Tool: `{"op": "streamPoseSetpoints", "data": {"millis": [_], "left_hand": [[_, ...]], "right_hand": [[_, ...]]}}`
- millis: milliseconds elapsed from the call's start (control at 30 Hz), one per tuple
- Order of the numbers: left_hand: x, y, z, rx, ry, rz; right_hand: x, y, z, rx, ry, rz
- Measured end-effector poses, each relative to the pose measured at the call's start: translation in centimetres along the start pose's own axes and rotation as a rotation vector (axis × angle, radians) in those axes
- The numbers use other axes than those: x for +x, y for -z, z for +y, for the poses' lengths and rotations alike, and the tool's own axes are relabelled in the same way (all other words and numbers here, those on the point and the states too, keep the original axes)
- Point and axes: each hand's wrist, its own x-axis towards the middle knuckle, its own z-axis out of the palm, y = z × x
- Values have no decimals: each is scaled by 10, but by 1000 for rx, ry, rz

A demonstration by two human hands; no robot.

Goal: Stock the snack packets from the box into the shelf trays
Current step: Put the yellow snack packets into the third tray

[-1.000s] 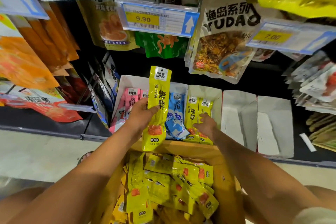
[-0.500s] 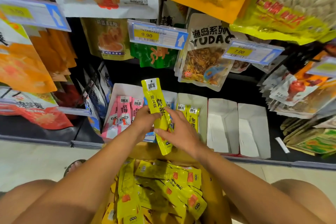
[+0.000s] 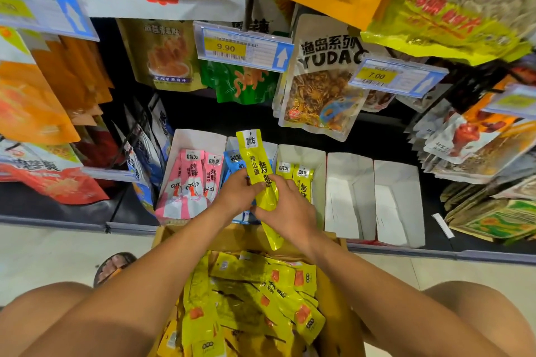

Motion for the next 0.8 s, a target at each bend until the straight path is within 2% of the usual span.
{"op": "streamPoseSetpoints", "data": {"millis": [67,233,333,500,800], "left_hand": [[0,1,-3,162,-75,-36],[-7,10,-32,824,-206,-102],[-10,14,-56,1087,-128,-176],[-14,23,-90,1290,106,-330],[-17,26,-101,1367,98,-362]], "right_hand": [[6,0,11,21,-32,3],[33,2,57,29,-179,-11],[51,-2,87,-39,-268,-60],[77,-22,115,-112,-358,-117],[107,-65,144,-105,-431,-121]]}}
